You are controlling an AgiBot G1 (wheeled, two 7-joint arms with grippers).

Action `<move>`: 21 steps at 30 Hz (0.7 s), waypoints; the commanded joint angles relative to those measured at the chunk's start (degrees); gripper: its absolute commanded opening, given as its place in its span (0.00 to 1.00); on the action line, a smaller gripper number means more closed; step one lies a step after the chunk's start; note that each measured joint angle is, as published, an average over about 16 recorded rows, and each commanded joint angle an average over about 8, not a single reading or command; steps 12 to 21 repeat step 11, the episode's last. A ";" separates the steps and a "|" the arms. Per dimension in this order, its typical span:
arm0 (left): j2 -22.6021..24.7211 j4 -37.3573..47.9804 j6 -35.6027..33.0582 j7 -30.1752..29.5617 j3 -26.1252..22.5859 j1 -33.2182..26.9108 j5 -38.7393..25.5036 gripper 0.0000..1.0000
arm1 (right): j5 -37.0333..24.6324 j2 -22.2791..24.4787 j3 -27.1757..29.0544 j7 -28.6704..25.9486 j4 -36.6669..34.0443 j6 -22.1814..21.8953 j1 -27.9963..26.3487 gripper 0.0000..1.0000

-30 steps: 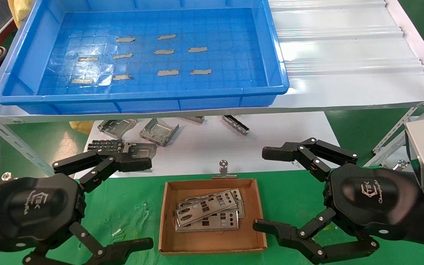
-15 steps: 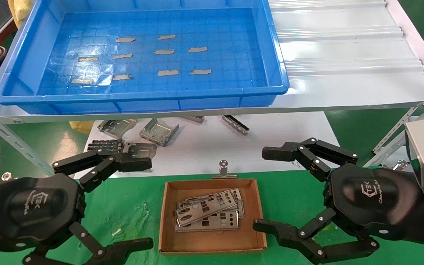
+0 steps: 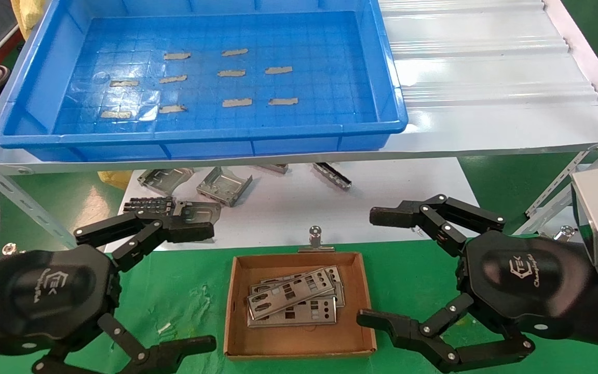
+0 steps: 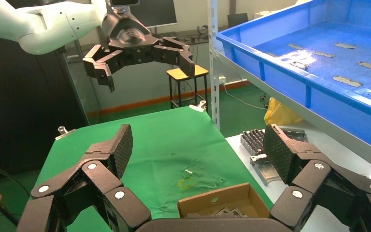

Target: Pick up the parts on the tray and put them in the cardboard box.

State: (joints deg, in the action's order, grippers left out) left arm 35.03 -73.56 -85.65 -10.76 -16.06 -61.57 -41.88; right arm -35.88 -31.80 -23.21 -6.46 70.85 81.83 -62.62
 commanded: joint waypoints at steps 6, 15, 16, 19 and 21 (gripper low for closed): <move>0.00 0.00 0.00 0.00 0.00 0.00 0.00 1.00 | 0.00 0.00 0.00 0.00 0.00 0.00 0.00 1.00; 0.00 0.00 0.00 0.00 0.00 0.00 0.00 1.00 | 0.00 0.00 0.00 0.00 0.00 0.00 0.00 1.00; 0.00 0.00 0.00 0.00 0.00 0.00 0.00 1.00 | 0.00 0.00 0.00 0.00 0.00 0.00 0.00 1.00; 0.00 0.00 0.00 0.00 0.00 0.00 0.00 1.00 | 0.00 0.00 0.00 0.00 0.00 0.00 0.00 1.00; 0.00 0.00 0.00 0.00 0.00 0.00 0.00 1.00 | 0.00 0.00 0.00 0.00 0.00 0.00 0.00 1.00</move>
